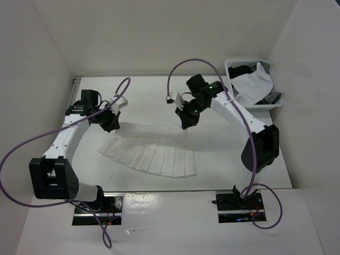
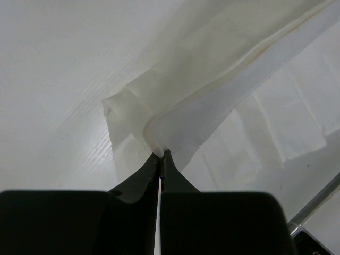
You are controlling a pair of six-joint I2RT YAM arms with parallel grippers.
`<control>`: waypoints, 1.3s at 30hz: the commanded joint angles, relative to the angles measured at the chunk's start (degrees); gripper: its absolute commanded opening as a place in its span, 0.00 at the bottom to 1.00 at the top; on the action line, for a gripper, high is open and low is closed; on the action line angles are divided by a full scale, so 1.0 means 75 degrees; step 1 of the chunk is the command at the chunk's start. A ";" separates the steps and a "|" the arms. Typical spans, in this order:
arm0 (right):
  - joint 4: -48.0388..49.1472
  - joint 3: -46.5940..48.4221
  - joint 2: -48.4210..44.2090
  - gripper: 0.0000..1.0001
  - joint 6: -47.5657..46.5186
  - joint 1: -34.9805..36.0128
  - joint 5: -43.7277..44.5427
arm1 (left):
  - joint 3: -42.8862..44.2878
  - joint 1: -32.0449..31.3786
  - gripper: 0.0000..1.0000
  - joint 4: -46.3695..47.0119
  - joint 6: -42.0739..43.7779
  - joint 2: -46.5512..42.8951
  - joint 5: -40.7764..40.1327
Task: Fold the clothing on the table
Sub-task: Fold the skirt
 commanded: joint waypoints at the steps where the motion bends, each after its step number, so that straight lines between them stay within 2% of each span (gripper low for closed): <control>1: -0.1525 -0.0506 0.0206 0.00 -0.0647 0.0854 -0.0648 | -0.0209 0.0239 0.00 -0.0113 0.0408 -0.0174 -0.0796; 4: -0.1525 -0.0578 0.0206 0.00 -0.0648 0.1584 -0.0870 | -0.0210 0.0239 0.00 -0.0031 0.0408 -0.0174 -0.0971; 8: -0.1525 -0.0660 0.0277 0.00 -0.0648 0.1667 -0.1480 | -0.0210 0.0239 0.00 -0.0124 0.0408 -0.0255 -0.0890; 16: -0.1525 -0.1620 0.0452 0.00 -0.0718 0.2769 -0.1340 | -0.0280 0.0239 0.00 -0.0885 0.0748 -0.0712 -0.0386; 21: -0.1525 -0.1621 0.0593 0.00 -0.0788 0.2991 -0.1434 | -0.0433 0.0239 0.00 -0.1307 0.0748 -0.1099 -0.0386; 28: -0.1525 -0.1867 0.0862 0.00 -0.0788 0.3285 -0.1434 | -0.0503 0.0239 0.00 -0.2245 0.1438 -0.1404 -0.0034; 31: -0.1525 -0.1938 0.1002 0.00 -0.0788 0.3367 -0.1363 | -0.0433 0.0239 0.11 -0.2526 0.1592 -0.1475 -0.0034; 32: -0.1525 -0.1938 0.1003 0.00 -0.0788 0.3437 -0.1294 | -0.0433 0.0239 0.26 -0.2596 0.1592 -0.1544 -0.0104; 36: -0.1525 -0.1938 0.1073 0.00 -0.0788 0.3520 -0.1293 | -0.0362 0.0239 0.55 -0.2597 0.1498 -0.1627 -0.0280; 38: -0.1525 -0.1938 0.1143 0.00 -0.0788 0.3602 -0.1223 | -0.0362 0.0321 0.66 -0.2341 0.1230 -0.1697 -0.0432; 39: -0.1525 -0.1938 0.1144 0.00 -0.0788 0.3602 -0.1223 | -0.0362 0.0321 0.68 -0.2339 0.1136 -0.1697 -0.0433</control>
